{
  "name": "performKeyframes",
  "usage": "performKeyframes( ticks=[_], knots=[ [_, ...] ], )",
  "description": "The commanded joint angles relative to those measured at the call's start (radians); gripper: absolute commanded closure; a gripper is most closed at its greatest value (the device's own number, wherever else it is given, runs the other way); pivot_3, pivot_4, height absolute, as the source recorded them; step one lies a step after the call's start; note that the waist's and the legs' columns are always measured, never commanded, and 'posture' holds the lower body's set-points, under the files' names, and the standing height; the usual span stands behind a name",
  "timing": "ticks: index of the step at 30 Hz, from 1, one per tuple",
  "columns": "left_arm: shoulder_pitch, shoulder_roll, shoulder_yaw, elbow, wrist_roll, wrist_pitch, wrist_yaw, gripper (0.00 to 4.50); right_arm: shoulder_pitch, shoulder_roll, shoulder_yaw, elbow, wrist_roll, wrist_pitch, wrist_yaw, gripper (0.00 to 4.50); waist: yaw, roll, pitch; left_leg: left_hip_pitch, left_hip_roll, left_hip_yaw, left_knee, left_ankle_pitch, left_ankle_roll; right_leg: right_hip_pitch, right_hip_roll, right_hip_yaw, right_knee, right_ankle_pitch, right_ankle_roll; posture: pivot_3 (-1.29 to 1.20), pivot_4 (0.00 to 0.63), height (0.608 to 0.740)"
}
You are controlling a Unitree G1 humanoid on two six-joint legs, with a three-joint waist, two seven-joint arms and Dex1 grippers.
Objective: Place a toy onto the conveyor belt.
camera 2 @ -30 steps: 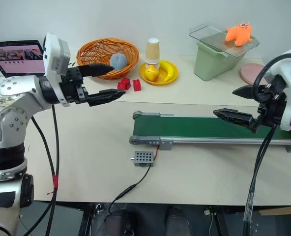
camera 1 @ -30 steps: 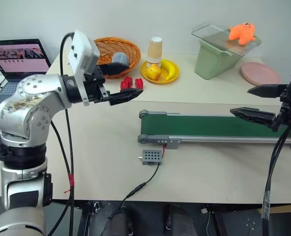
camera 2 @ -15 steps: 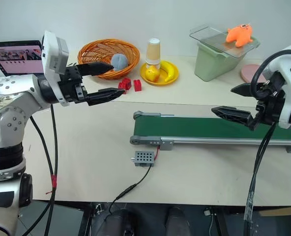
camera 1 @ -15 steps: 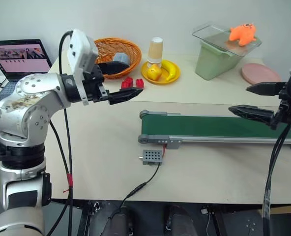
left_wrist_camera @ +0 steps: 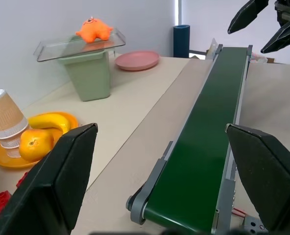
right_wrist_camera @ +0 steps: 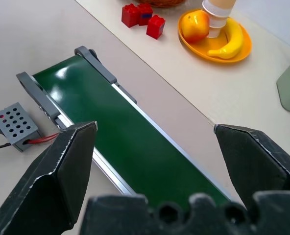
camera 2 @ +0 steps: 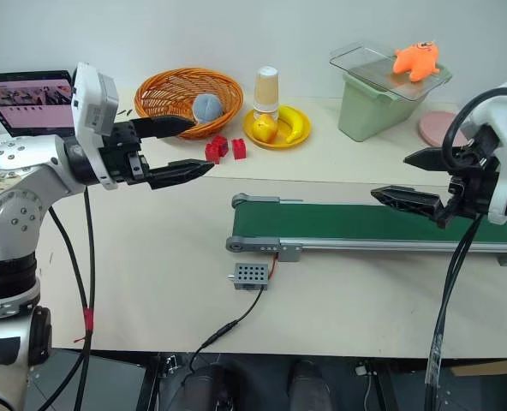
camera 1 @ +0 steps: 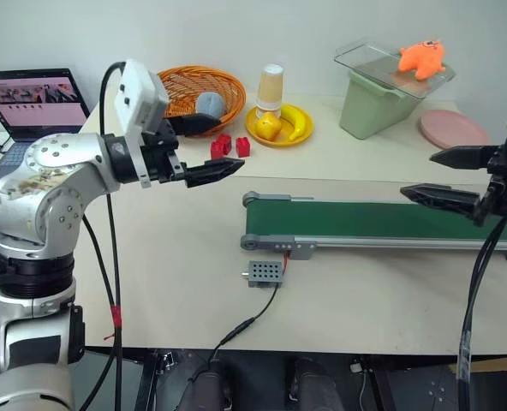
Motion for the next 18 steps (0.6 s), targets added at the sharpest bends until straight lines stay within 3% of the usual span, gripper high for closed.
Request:
performKeyframes(
  ticks=[1,13,18],
  knots=[
    [0.014,0.033,0.015,-0.015,0.019,-0.030,-0.003,0.02,-0.027,-0.011,-0.019,0.005,-0.008,-0.027,0.005,0.00,0.000,0.000,0.000,0.000,0.000,0.000,0.000,0.000,0.000,0.000,0.000,0.000,0.000,0.000,0.000,0.00,0.150,0.734],
    [0.151,0.118,-0.039,0.010,0.137,-0.110,-0.038,0.02,0.043,0.053,-0.029,-0.017,0.013,-0.036,0.024,0.00,0.002,0.000,0.000,-0.001,0.000,0.000,-0.001,0.000,0.000,0.001,0.000,-0.001,-0.010,0.000,0.000,0.00,0.150,0.734],
    [0.152,0.104,-0.042,0.019,0.155,-0.140,-0.037,0.02,0.061,0.087,-0.018,-0.029,0.004,-0.050,0.012,0.00,0.002,0.000,0.000,-0.001,0.000,0.000,-0.001,0.000,0.000,0.001,0.000,-0.001,-0.011,0.000,0.000,0.00,0.150,0.734]
  ],
)
